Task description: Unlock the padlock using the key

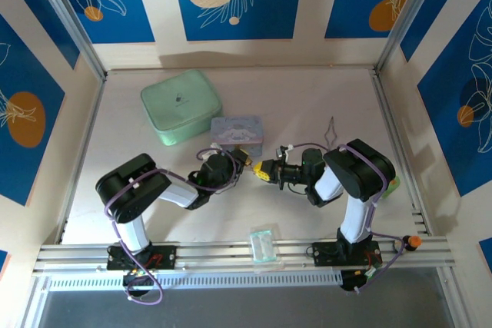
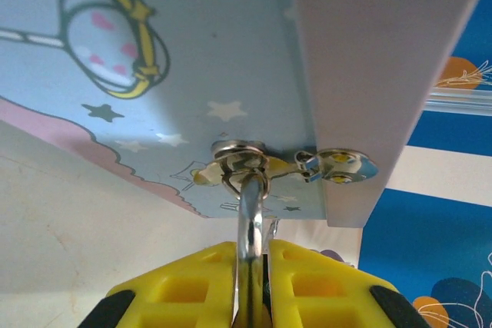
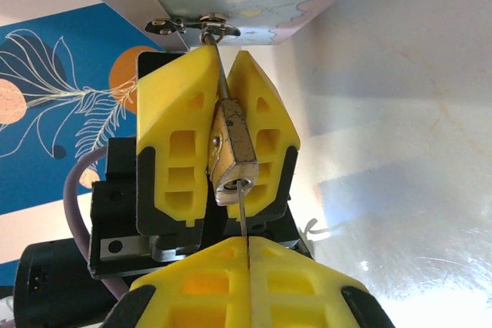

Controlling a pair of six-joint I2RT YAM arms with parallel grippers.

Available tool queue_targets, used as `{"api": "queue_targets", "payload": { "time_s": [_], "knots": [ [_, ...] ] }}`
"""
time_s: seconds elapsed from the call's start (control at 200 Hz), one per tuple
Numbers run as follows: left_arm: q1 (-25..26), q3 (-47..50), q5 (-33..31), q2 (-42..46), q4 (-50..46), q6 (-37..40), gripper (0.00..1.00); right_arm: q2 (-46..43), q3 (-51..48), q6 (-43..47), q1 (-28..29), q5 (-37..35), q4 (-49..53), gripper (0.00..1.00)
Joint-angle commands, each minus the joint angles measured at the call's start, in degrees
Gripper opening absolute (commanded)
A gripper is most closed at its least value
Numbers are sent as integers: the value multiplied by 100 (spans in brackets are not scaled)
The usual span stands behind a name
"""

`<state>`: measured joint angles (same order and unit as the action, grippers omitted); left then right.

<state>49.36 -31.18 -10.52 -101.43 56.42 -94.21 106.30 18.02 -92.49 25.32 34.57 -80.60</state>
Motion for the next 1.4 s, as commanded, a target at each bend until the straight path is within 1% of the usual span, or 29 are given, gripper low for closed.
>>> {"api": "queue_targets", "payload": {
  "time_s": [0.0,0.18,0.295,0.475,0.575,0.715,0.88,1.051,1.171,1.396],
  "knots": [
    [135,5,323,56,782,-6,0,18,137,-143,-109,-104,26,0],
    [160,94,297,-102,1133,-106,0,158,169,-311,-279,119,24,0],
    [152,57,344,-217,1337,-115,0,305,227,-331,-255,151,22,0],
    [214,7,225,-117,1010,-98,0,138,211,-329,-206,88,24,0],
    [223,20,115,-58,1016,-80,0,144,184,-298,-161,2,26,0],
    [264,-58,130,48,786,-54,0,186,244,-235,-50,-149,28,0],
    [302,-140,64,226,209,-46,0,23,254,-182,75,-379,31,0],
    [400,-420,146,268,-149,115,0,159,438,-238,280,-585,30,0],
    [507,-509,182,146,-68,25,0,217,613,-261,399,-694,30,0],
    [530,-391,34,251,-107,79,0,95,453,-110,403,-779,29,0]
  ]
}}
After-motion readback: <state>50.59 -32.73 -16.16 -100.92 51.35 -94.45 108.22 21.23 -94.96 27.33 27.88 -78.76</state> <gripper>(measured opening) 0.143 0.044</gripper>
